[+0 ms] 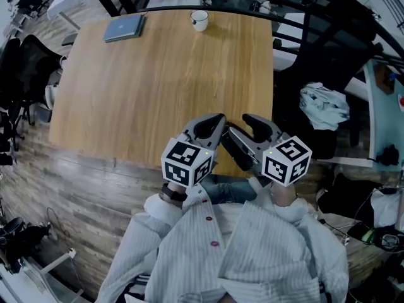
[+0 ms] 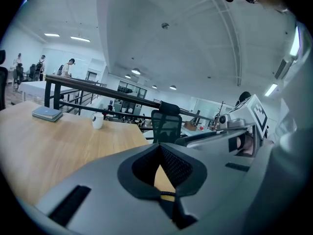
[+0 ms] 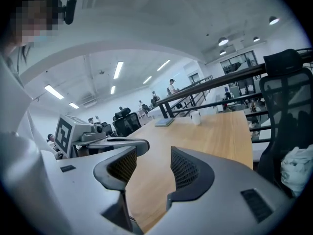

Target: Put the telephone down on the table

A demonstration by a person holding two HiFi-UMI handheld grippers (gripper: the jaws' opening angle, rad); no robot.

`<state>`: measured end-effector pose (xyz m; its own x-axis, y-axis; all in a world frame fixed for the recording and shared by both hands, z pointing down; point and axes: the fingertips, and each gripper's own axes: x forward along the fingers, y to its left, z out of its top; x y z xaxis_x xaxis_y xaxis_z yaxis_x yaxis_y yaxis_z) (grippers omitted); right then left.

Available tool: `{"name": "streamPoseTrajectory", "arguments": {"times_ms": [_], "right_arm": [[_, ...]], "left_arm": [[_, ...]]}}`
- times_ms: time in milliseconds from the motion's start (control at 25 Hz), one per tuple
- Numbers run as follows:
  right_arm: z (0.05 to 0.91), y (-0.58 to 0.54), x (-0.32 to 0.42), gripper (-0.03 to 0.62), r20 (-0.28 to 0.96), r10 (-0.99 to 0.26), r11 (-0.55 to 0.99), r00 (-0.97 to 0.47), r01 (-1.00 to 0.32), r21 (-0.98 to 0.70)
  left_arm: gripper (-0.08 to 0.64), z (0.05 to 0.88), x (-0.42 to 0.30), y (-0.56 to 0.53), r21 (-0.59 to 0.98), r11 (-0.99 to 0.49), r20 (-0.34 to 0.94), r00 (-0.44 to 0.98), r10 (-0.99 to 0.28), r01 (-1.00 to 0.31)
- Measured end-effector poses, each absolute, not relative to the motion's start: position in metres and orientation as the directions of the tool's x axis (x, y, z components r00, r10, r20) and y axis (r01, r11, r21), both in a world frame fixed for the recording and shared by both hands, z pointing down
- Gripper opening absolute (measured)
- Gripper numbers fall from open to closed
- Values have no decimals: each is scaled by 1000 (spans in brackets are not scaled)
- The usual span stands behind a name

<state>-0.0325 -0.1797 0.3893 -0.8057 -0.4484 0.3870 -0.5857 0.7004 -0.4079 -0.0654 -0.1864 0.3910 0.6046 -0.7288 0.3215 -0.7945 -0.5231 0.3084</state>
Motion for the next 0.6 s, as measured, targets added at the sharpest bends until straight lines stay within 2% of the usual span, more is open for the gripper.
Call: {"name": "streamPoseTrajectory", "arguments": {"times_ms": [320,600], "right_arm": [[345,-184,-30,112,314,-499,756,-808,-582,-298],[335,-190,-23,51,276,-512,767,-814,-577,-281]], "left_arm": [[9,356,-57,-187,259,-580,259,634,-728,-772],[9,351,-52,-189,245,-599,250,647,-720,-762]]}}
